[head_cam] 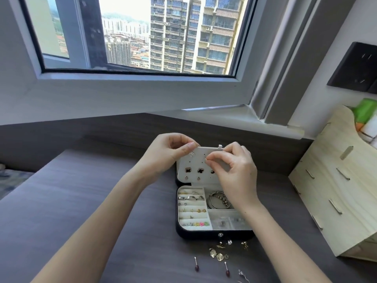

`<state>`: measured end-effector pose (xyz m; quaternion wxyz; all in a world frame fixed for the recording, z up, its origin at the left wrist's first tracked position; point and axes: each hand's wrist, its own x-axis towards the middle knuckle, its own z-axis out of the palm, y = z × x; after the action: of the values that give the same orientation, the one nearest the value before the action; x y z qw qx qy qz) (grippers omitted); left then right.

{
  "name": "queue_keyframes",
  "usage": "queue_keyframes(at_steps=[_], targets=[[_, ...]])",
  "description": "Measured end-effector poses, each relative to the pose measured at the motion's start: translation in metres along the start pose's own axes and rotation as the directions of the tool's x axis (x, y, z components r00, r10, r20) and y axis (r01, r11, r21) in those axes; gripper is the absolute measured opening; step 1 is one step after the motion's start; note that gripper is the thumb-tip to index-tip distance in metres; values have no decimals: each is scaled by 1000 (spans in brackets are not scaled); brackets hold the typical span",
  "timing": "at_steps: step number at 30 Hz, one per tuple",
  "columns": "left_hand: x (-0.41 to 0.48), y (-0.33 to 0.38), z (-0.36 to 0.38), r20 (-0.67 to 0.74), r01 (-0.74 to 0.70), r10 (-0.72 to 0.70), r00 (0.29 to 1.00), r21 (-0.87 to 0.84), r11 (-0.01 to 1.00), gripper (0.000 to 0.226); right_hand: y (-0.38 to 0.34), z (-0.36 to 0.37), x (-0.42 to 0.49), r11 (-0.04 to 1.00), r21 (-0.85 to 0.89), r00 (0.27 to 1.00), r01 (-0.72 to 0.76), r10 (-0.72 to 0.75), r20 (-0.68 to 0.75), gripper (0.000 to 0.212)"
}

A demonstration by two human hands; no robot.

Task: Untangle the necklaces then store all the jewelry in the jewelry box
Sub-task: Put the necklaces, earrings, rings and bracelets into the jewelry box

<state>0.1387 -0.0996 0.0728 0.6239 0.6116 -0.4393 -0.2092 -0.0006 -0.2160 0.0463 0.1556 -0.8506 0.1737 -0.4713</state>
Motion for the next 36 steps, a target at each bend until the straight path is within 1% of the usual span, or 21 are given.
queue_keyframes(at_steps=[3,8,12,16,19,21,23,25,27,30,31,34,36], targets=[[0,1,-1,0,4,-4,1000,-2,1000,14,-3,4,1,997,-61,998,50,-52,-44,6],[0,0,-2,8,10,-10,1000,-21,1000,13,-6,6,2,994,-87,996,69,-72,-42,8],[0,1,-3,22,22,-21,1000,-8,1000,14,-7,6,4,994,-97,998,53,-57,-39,5],[-1,4,-5,53,31,-29,998,-29,999,15,-11,3,3,994,-106,997,25,-33,-71,8],[-2,5,-6,68,32,-31,997,-14,999,16,-12,1,3,992,-122,996,6,-16,-83,8],[-3,6,-7,77,32,-31,997,-9,999,16,-13,1,3,990,-138,996,16,-29,-90,9],[-4,7,-7,101,31,-30,994,-8,999,15,-15,0,2,983,-180,994,35,-53,-98,14],[-5,10,-8,129,30,-29,991,-3,1000,14,-16,-2,2,970,-241,993,38,-63,-100,25],[-6,12,-11,162,35,-37,986,13,999,15,-15,-6,2,962,-270,994,53,-76,-74,32],[-9,17,-15,255,35,-48,966,53,998,19,-11,-13,-4,968,-230,993,104,-112,-23,22],[-10,17,-16,273,33,-47,961,57,998,21,-10,-14,-8,972,-205,993,114,-120,-16,21],[-11,13,-16,259,49,-59,964,45,998,21,-9,-14,-25,969,-187,985,163,-171,-31,18],[-11,8,-14,275,84,-97,956,58,995,21,-8,-14,-36,961,-194,975,197,-212,-62,17]])
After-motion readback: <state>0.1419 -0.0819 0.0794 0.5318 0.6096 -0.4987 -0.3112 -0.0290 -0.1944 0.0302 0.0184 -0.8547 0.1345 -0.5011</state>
